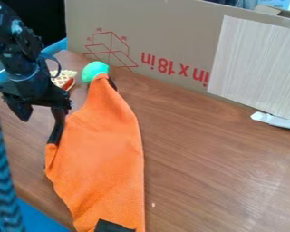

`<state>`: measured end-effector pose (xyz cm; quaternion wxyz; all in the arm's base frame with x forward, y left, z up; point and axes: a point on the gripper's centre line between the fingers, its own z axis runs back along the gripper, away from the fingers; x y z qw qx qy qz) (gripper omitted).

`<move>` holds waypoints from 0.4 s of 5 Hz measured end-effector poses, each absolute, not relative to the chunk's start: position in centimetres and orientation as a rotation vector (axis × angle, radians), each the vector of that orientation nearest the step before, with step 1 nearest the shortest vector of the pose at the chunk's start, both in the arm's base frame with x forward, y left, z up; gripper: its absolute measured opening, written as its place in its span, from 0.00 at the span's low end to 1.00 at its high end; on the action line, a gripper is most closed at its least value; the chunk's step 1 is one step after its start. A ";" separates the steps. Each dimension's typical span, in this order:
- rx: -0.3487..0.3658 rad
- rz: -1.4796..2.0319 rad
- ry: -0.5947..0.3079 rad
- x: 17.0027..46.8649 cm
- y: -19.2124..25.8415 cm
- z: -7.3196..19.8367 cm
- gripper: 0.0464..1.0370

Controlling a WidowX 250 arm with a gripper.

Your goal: Unfold the clothe from bottom left to top right

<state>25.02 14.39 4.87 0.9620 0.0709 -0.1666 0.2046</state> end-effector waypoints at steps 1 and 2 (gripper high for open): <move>0.158 0.388 -0.330 25.0 13.5 4.4 0.96; 0.165 0.374 -0.307 24.8 13.0 3.7 0.92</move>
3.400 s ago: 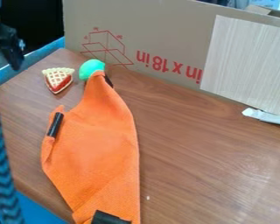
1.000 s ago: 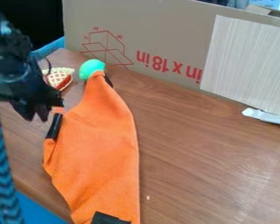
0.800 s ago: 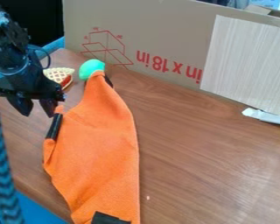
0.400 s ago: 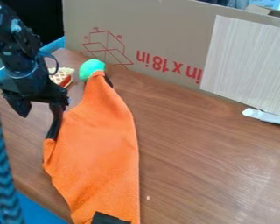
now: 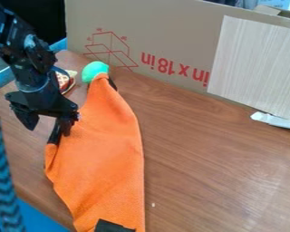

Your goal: Unfold the clothe from bottom left to top right

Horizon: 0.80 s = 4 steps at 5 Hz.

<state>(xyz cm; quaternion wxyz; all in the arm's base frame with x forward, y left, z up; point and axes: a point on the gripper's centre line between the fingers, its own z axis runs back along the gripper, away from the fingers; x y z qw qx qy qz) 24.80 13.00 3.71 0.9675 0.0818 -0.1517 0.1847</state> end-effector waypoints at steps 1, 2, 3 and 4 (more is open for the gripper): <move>0.149 0.394 -0.271 24.6 12.8 3.3 0.64; 0.145 0.403 -0.254 24.8 13.2 3.1 0.32; 0.139 0.408 -0.241 25.0 13.3 3.0 0.11; 0.121 0.418 -0.231 25.1 13.4 3.3 0.01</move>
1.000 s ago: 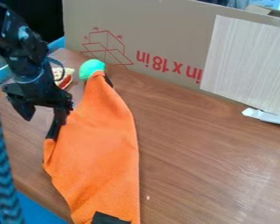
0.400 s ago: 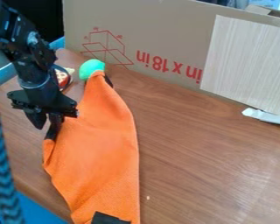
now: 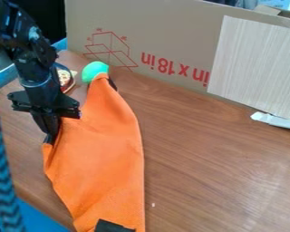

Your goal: Unfold the clothe from bottom left to top right

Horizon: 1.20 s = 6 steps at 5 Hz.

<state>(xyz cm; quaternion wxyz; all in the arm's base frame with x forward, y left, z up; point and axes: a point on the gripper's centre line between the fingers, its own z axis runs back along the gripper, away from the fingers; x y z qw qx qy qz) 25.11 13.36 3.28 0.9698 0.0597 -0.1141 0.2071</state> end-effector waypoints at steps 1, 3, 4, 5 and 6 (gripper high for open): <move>0.088 0.428 -0.207 25.3 13.1 3.7 0.00; 0.008 0.469 -0.163 27.5 10.3 6.8 0.00; 0.014 0.481 -0.175 29.5 8.1 8.4 0.00; 0.059 0.475 -0.151 31.5 5.0 7.3 0.00; 0.084 0.481 -0.112 33.8 1.7 6.2 0.00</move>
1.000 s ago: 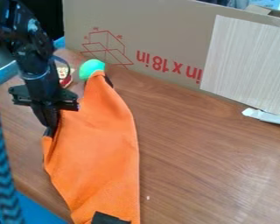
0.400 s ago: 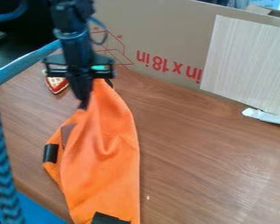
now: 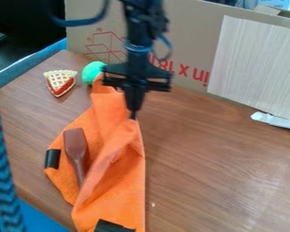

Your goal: Unfold the clothe from bottom left to top right

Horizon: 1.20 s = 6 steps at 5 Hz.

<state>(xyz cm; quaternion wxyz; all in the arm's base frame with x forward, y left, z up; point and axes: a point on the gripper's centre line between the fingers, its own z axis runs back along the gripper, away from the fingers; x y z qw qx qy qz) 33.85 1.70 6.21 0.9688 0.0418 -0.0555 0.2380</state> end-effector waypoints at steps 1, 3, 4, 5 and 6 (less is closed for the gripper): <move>0.101 0.483 -0.079 36.2 -1.5 5.1 0.00; 0.093 0.513 -0.053 40.1 -7.0 4.8 0.00; 0.075 0.527 -0.055 41.8 -9.4 5.0 0.00; 0.080 0.553 -0.050 43.0 -10.5 4.1 0.00; 0.093 0.588 -0.028 43.5 -10.8 2.4 0.02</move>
